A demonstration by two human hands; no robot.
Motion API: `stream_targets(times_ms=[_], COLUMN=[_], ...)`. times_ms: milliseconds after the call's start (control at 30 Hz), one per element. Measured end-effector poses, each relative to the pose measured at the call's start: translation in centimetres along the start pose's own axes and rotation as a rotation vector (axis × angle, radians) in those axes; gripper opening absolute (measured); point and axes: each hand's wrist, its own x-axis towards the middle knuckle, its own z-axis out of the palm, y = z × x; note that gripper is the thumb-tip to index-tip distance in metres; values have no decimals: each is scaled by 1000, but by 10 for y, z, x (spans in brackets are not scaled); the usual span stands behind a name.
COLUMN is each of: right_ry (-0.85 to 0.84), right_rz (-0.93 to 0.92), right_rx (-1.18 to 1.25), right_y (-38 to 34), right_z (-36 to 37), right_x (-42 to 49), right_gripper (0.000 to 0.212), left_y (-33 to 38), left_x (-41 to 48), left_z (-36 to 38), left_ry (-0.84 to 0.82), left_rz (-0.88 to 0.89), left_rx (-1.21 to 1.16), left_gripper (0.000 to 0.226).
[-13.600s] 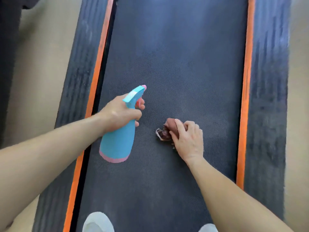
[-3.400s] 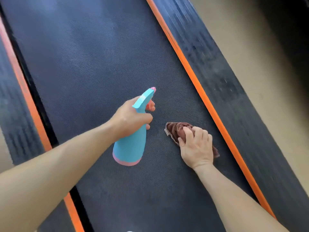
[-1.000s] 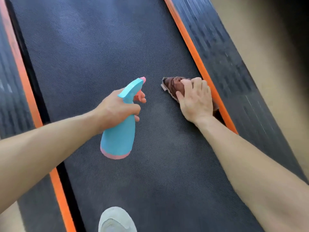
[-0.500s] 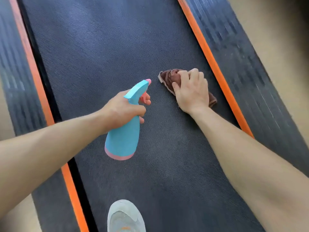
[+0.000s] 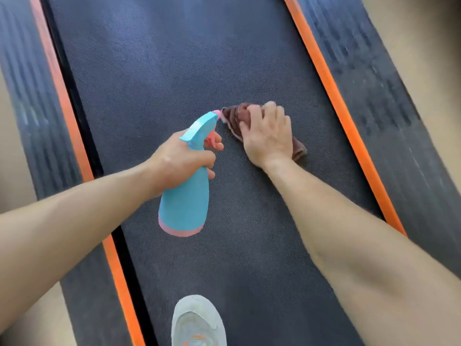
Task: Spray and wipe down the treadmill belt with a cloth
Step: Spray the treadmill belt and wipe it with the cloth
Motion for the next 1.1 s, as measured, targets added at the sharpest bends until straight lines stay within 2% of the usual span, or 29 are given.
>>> stream_targets(times_ms=[100, 300, 367, 467, 600, 700, 800, 933, 1000, 1100], right_ry=[18, -74, -99, -75, -19, -9, -43, -128, -130, -73], right_rz=[19, -144, -226, -199, -96, -74, -93, -315, -366, -294], right_rx=[-38, -10, -13, -5, -18, -22, 15, 23, 23, 15], right_y=[-8, 11, 16, 7, -19, -23, -15, -1, -2, -28], right_z=[1, -11, -10, -2, 9, 6, 0, -8, -4, 11], right_x=[15, -115, -128, -86, -15, -9, -74, -163, -139, -59], right_gripper=[38, 37, 36, 36, 36, 36, 38, 38, 37, 35], left_y=[-4, 4, 5, 0, -12, -20, -22, -28, -35, -51], left_x=[1, -4, -6, -4, -11, -21, -32, -44, -49, -56], left_z=[-5, -3, -2, -1, -3, -6, -10, -16, -18, -22], left_ry=[14, 9, 7, -7, -7, -5, -1, 4, 15, 29], left_rz=[-17, -22, -24, -28, -53, -90, -79, -88, -95, -124], left_rx=[0, 1, 3, 14, 79, 92, 101, 80, 57, 56], left_gripper=[31, 45, 49, 56, 42, 60, 52, 50, 49, 53])
